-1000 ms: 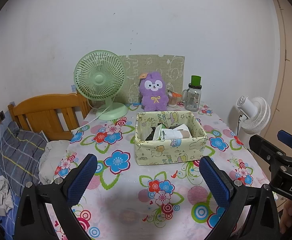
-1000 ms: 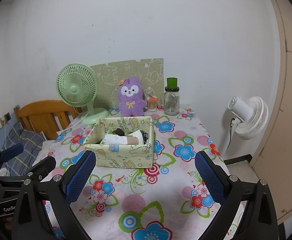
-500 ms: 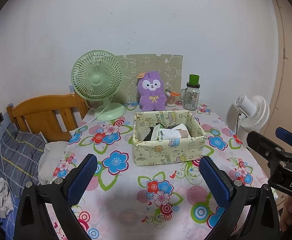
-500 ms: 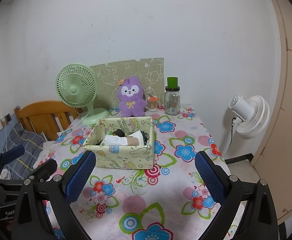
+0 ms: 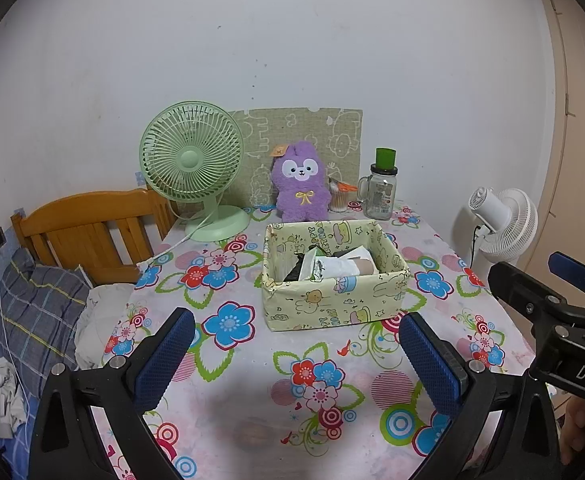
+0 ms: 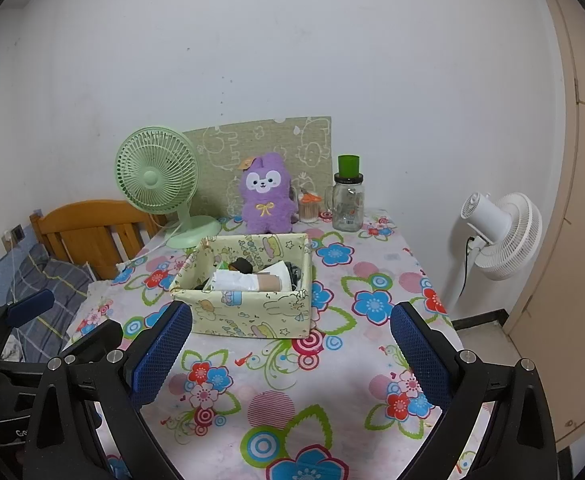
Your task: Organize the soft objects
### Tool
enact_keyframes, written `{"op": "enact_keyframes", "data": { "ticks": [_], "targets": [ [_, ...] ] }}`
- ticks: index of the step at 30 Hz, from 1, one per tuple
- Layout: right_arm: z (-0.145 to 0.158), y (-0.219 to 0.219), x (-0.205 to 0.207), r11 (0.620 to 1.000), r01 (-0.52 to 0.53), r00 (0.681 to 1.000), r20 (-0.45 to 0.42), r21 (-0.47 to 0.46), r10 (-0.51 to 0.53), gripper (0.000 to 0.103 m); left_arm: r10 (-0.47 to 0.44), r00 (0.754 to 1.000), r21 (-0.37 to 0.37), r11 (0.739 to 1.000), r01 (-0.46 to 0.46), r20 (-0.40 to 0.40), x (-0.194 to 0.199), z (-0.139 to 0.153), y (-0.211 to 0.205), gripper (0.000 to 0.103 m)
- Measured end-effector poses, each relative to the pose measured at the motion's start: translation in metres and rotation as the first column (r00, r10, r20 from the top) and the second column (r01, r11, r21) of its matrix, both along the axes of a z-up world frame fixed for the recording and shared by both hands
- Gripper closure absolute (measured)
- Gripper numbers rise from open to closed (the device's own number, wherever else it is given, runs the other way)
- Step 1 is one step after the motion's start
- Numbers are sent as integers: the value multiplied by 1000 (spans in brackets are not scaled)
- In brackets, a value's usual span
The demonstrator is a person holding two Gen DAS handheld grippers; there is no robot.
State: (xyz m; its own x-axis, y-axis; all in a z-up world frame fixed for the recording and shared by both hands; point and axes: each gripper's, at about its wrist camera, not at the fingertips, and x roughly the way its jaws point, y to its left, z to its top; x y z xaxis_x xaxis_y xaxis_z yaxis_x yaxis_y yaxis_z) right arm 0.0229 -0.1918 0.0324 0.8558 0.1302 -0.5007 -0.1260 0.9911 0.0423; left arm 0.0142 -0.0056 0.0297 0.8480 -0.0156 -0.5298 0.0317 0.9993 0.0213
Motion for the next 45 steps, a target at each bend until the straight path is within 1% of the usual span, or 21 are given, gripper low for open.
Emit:
{"op": "enact_keyframes", "data": {
  "ticks": [45],
  "targets": [
    [-3, -1, 3, 1000, -4, 1000, -7, 6, 4, 2, 11, 1000, -12, 1000, -11, -16, 7, -2, 1, 0]
  ]
}}
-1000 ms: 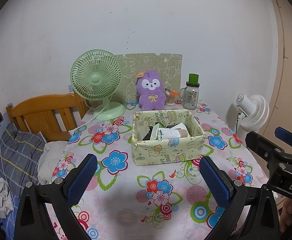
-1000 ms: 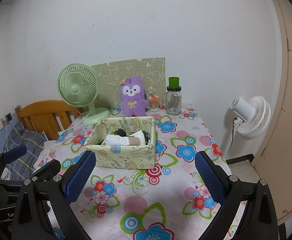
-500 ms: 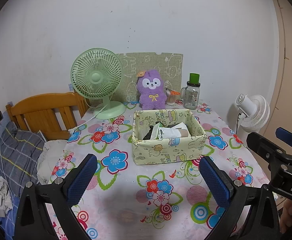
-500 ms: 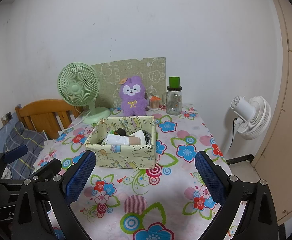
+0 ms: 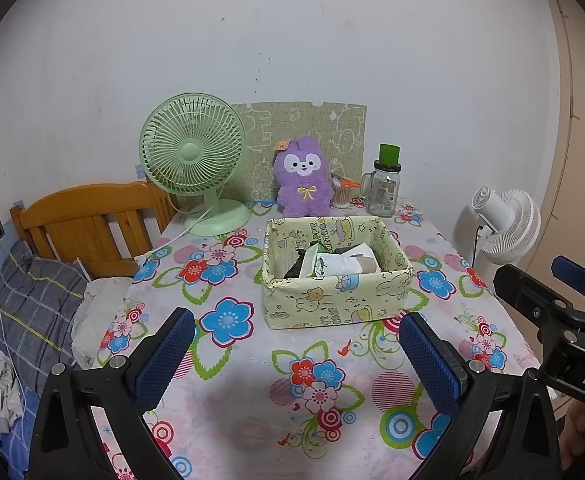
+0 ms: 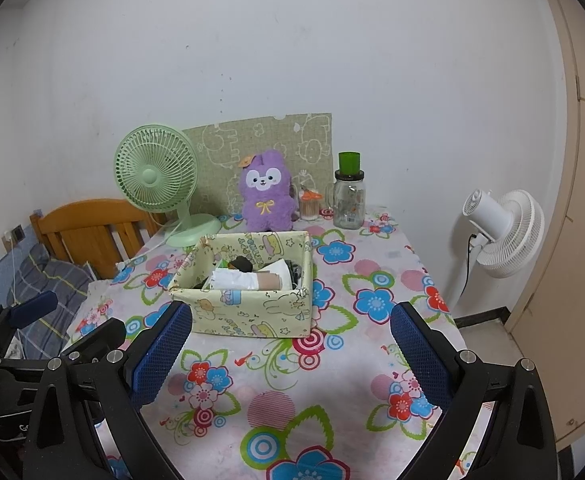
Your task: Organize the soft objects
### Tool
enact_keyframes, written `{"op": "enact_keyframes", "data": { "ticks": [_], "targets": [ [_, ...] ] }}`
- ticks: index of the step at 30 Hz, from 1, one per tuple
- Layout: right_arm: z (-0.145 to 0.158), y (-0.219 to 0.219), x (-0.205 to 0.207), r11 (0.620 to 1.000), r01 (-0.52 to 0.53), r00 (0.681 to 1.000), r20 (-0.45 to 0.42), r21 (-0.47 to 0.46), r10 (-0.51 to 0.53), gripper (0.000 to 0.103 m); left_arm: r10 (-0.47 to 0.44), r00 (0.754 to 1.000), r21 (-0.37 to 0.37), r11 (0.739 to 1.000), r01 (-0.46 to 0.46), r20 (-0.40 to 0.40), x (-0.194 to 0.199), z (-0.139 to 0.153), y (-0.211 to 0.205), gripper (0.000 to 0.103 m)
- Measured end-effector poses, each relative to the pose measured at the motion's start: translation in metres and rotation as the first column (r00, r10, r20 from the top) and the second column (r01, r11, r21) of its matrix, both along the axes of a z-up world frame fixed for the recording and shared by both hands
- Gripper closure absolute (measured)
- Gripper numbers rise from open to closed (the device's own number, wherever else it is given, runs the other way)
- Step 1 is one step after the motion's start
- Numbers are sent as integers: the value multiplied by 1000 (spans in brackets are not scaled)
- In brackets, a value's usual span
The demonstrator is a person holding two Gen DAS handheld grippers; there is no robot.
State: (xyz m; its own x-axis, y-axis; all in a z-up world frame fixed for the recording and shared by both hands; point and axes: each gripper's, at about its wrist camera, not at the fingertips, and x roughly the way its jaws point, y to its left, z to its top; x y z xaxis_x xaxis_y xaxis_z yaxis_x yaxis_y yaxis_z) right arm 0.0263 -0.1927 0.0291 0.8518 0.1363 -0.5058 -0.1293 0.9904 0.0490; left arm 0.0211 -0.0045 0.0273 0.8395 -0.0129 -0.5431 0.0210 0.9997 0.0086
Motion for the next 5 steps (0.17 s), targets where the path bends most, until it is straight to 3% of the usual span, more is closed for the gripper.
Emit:
{"op": "enact_keyframes", "data": {
  "ticks": [5],
  "targets": [
    [0, -1, 1, 1000, -2, 1000, 1, 1, 2, 2, 0, 1000, 2, 1000, 0, 4, 2, -1, -2, 0]
  ]
}}
